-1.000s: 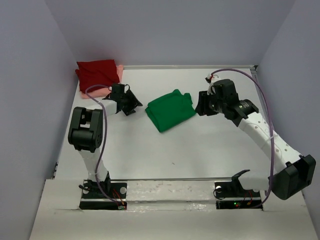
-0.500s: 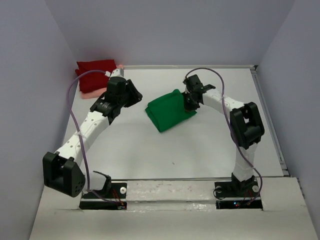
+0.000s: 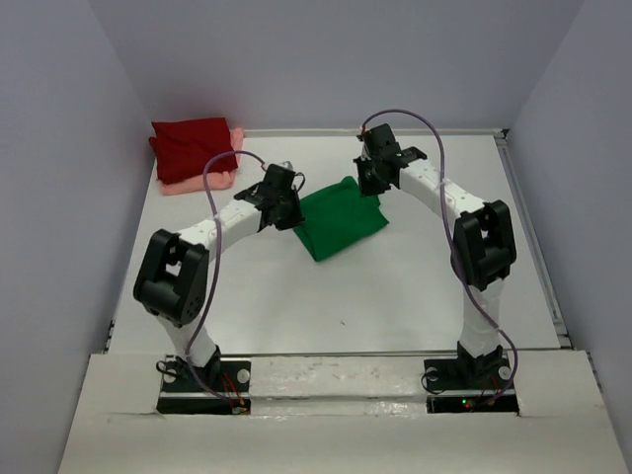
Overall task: Fold and stack the t-shirts
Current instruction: Fold the long partially folded tshirt into a neat square
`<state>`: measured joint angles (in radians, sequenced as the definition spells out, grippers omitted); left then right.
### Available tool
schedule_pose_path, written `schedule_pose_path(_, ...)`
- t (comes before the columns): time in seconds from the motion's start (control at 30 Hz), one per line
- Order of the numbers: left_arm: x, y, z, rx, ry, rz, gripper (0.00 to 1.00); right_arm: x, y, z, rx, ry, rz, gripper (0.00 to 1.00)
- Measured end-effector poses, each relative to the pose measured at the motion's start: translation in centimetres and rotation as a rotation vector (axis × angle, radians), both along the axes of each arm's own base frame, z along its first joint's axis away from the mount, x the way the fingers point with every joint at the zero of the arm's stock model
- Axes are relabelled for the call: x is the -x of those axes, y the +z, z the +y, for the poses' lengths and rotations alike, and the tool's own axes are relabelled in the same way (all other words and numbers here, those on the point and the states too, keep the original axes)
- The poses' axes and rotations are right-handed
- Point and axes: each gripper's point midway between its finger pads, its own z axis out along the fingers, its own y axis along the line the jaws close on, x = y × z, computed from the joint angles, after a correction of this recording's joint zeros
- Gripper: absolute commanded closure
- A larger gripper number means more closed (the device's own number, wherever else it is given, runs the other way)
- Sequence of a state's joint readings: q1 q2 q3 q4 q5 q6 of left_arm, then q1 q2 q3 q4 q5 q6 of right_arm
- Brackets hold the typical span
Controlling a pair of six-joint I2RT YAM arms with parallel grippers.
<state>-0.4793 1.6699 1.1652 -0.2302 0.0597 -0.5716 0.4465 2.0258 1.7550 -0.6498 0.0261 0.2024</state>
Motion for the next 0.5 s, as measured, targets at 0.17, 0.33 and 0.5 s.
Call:
schedule_pose_path(0.17, -1.9, -2.5, -3.5, -0.010, -0.066, 0.031, 1.00, -0.5, -2.3, 0.6, 0.003, 0.013, 0.042, 1.00)
schedule_pose_path(0.33, -3.5, -2.1, -5.5, 0.017, -0.096, 0.002, 1.00, -0.2, -5.9, 0.5, 0.036, 0.024, 0.109, 1.00)
schedule_pose_path(0.5, -4.8, -2.5, -6.5, 0.026, -0.103, -0.006, 1.00, -0.2, -7.3, 0.5, 0.049, 0.027, 0.133, 1.00)
